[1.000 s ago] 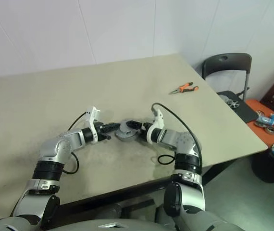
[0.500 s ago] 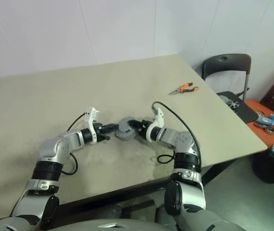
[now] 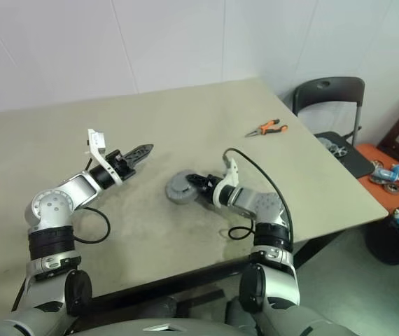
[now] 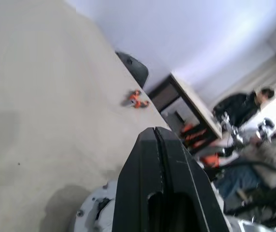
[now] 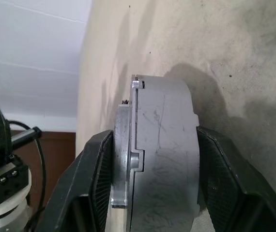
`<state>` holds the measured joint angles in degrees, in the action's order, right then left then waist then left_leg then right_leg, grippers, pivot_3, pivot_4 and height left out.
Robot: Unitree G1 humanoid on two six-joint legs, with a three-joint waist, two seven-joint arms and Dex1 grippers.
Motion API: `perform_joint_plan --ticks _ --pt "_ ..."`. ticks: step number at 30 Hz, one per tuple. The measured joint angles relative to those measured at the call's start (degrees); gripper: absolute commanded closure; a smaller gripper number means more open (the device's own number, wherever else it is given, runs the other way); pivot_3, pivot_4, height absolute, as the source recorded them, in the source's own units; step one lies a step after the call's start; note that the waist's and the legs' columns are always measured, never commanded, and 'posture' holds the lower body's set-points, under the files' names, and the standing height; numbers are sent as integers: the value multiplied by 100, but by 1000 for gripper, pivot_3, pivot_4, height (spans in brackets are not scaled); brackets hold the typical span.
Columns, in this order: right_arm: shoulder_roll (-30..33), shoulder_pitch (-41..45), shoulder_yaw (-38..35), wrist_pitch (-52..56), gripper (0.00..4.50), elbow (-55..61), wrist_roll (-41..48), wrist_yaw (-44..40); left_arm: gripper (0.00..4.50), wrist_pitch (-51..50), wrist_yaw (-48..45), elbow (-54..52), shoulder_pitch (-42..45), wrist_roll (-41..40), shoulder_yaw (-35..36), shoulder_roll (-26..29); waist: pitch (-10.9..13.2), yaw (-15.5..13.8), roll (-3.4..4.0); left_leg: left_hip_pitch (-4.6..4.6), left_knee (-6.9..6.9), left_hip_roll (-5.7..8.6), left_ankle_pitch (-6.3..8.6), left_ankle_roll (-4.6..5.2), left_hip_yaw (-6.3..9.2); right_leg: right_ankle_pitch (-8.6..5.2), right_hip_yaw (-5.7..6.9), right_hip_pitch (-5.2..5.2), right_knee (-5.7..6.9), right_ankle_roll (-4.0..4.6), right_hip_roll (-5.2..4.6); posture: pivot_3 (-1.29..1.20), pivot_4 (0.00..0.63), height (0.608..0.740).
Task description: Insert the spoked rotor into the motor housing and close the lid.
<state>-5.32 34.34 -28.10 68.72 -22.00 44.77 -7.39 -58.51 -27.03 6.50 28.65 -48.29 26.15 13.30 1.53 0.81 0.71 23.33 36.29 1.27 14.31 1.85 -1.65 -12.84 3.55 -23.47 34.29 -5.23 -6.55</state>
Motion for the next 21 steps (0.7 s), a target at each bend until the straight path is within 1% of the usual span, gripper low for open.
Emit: perform_joint_plan --ticks 4,8,12,14,16,19,21 --pt "-57 -24 -295 -22 2322 3 295 12 4500 -241 263 -1 -274 -273 173 15 17 -2 -6 10 0 1 -1 0 -1 0 -1 -10 -1 0 0 0 0 740" --pt "-58 -9 -404 -56 2322 44 540 -7 4500 -545 507 -178 -536 -659 309 6 31 1 -23 19 -6 3 -1 0 0 1 -3 -19 -2 1 -2 0 0 740" --pt "-69 126 -436 -97 2322 44 816 -27 4500 -759 734 -429 -750 -1021 401 -19 33 9 -20 22 -8 4 1 -4 -2 1 -8 -28 0 2 -5 0 0 740" --pt "-64 239 -448 -140 2322 44 941 -29 4500 -871 921 -459 -796 -1360 534 -95 33 8 -19 22 -7 3 5 -10 -2 1 -8 -29 0 2 -5 0 0 740" --pt "-81 329 -449 -178 2322 53 1083 -27 4500 -976 1153 -556 -853 -1891 735 -244 33 7 -20 23 -8 4 6 -13 -2 1 -9 -29 -1 2 -9 0 0 740" --pt "-130 430 -416 -232 2322 64 1251 -8 3898 -897 1473 -855 -1057 -2426 880 -389 33 12 -19 24 -12 6 7 -14 -4 1 -11 -30 -3 2 -12 0 0 740" --pt "-132 467 -413 -275 2322 128 1366 32 3198 -774 1640 -967 -1282 -2642 900 -435 33 8 -20 25 -13 7 7 -14 -5 1 -12 -33 -3 3 -12 0 0 740"
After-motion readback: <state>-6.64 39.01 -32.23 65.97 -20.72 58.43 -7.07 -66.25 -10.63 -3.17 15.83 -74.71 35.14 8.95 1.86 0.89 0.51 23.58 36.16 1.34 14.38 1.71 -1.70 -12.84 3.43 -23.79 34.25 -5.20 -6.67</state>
